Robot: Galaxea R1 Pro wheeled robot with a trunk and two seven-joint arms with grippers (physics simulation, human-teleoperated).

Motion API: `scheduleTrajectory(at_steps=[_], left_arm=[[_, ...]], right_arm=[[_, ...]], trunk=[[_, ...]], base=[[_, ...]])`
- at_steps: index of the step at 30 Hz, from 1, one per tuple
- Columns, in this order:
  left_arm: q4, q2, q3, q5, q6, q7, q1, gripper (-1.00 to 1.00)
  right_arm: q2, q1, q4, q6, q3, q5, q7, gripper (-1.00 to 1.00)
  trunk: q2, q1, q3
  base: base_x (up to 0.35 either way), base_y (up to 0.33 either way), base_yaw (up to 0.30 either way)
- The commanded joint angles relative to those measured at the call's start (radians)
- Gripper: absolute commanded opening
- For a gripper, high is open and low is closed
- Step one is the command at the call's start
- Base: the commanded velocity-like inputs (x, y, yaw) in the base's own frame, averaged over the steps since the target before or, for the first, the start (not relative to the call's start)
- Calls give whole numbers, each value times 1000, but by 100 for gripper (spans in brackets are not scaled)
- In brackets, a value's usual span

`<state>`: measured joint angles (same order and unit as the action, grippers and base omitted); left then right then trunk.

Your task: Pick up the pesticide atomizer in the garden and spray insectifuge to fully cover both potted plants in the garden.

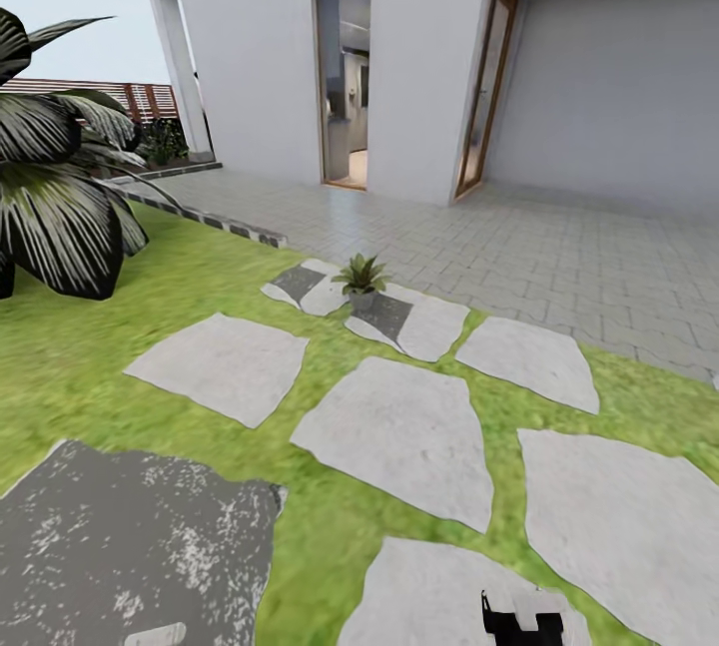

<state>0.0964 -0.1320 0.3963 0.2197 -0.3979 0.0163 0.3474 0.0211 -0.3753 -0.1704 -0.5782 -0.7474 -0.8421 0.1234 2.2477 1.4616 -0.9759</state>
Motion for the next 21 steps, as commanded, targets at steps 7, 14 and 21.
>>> scheduleTrajectory(at_steps=[7,14,21], left_arm=[[-1,0,7,10,-3,1,1,-100],[-1,0,7,10,-3,2,1,-100],[-1,-1,7,10,-3,2,1,-100]], right_arm=[[0,-1,0,-2,-4,-11,7,100],[0,-1,0,-2,-4,-11,7,100],[2,-1,2,-2,-4,-11,6,100]], trunk=[[0,0,-1],[0,0,-1],[0,0,-1]], base=[[337,79,0],[336,83,0],[337,100,0]])
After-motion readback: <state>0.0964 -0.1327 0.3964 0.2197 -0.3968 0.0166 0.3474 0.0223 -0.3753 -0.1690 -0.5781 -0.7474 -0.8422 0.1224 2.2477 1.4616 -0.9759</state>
